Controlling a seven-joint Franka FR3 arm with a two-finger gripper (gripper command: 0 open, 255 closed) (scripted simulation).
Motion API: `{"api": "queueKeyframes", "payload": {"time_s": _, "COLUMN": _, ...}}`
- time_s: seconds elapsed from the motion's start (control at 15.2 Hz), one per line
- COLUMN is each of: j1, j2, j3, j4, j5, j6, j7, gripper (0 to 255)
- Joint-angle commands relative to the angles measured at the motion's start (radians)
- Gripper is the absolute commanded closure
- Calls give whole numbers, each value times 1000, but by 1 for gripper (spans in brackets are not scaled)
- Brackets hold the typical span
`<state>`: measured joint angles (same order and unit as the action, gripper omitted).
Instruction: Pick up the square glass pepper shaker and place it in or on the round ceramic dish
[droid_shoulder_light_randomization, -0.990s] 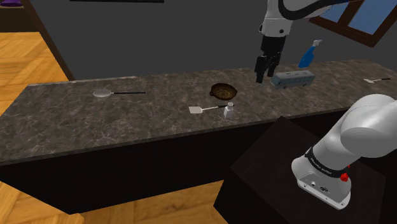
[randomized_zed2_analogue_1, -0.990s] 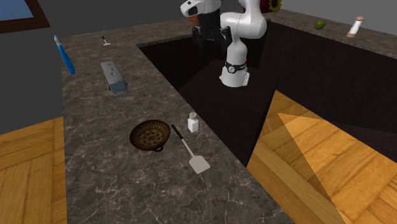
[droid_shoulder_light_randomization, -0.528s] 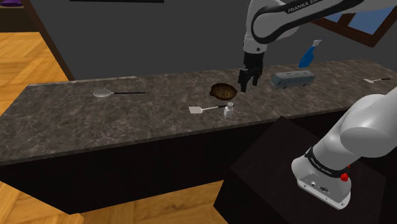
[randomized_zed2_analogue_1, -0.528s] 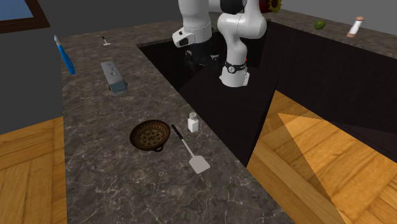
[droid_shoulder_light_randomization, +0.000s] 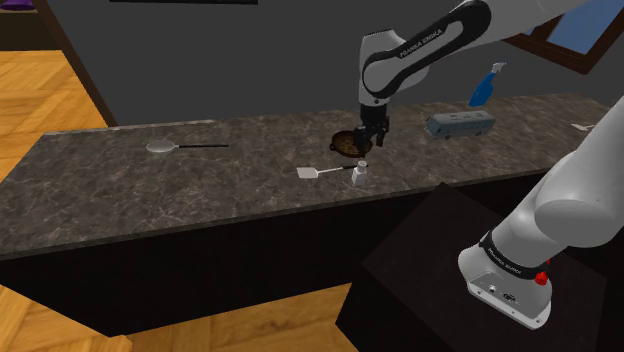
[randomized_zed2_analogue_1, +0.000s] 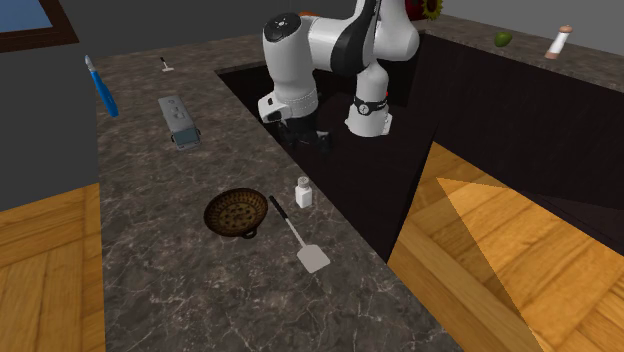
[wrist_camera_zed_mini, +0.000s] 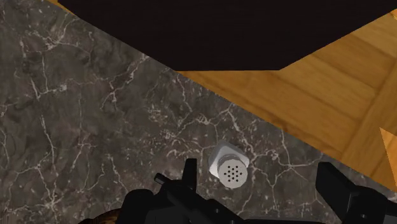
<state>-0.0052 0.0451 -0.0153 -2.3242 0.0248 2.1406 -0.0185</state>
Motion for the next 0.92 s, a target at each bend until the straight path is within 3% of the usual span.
{"api": "queueKeyframes", "payload": {"time_s": 0.0, "j1": -1, "j2": 85, "j3": -2, "j4": 36, "j5": -9, "j6": 44, "j7": 6, "gripper": 0}}
{"api": "queueKeyframes", "payload": {"time_s": 0.13, "j1": -2, "j2": 165, "j3": -5, "j4": 81, "j5": -18, "j6": 76, "j7": 14, "gripper": 0}}
{"api": "queueKeyframes", "payload": {"time_s": 0.66, "j1": -1, "j2": 230, "j3": -4, "j4": 42, "j5": -17, "j6": 179, "j7": 13, "gripper": 0}}
{"api": "queueKeyframes", "payload": {"time_s": 0.86, "j1": -1, "j2": 230, "j3": -4, "j4": 42, "j5": -17, "j6": 179, "j7": 13, "gripper": 0}}
